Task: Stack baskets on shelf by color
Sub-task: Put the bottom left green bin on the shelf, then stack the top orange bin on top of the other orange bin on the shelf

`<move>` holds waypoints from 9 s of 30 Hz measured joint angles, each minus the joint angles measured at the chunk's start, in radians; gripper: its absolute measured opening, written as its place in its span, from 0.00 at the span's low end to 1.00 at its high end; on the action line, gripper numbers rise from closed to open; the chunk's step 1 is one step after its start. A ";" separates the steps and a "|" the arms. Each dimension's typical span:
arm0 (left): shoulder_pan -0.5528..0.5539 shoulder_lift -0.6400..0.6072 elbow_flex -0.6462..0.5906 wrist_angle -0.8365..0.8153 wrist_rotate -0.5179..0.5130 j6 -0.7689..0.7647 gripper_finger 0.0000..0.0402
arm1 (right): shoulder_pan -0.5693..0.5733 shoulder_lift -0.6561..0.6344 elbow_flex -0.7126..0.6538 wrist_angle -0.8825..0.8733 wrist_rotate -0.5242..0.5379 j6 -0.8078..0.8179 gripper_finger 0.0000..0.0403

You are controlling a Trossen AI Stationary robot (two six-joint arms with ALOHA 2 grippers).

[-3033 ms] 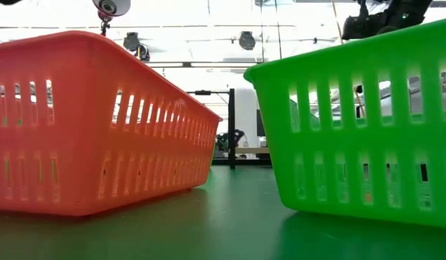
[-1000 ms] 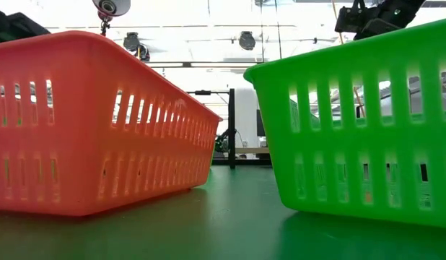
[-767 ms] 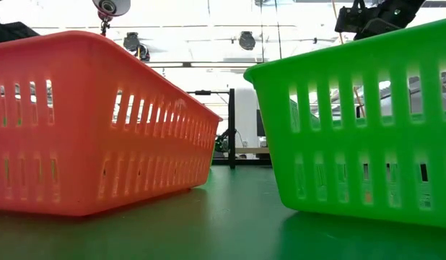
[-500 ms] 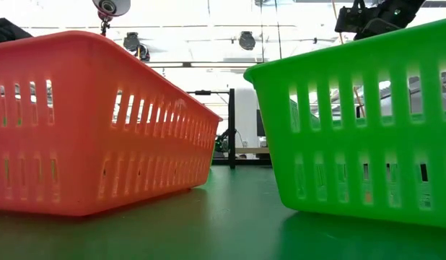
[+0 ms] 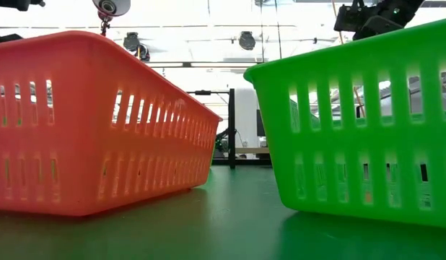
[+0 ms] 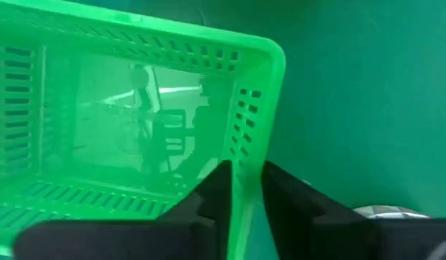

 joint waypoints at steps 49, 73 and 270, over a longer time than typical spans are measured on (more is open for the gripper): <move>0.301 0.064 0.522 -0.374 -0.655 0.455 0.01 | 0.369 0.848 0.491 0.894 0.214 -0.295 0.26; 0.340 0.099 0.522 -0.337 -0.648 0.532 0.02 | 0.299 0.848 0.491 0.775 0.077 -0.131 0.23; 0.430 -0.019 0.363 -0.211 -0.508 0.602 0.30 | -0.037 -0.044 -0.207 0.614 -0.100 -0.407 0.25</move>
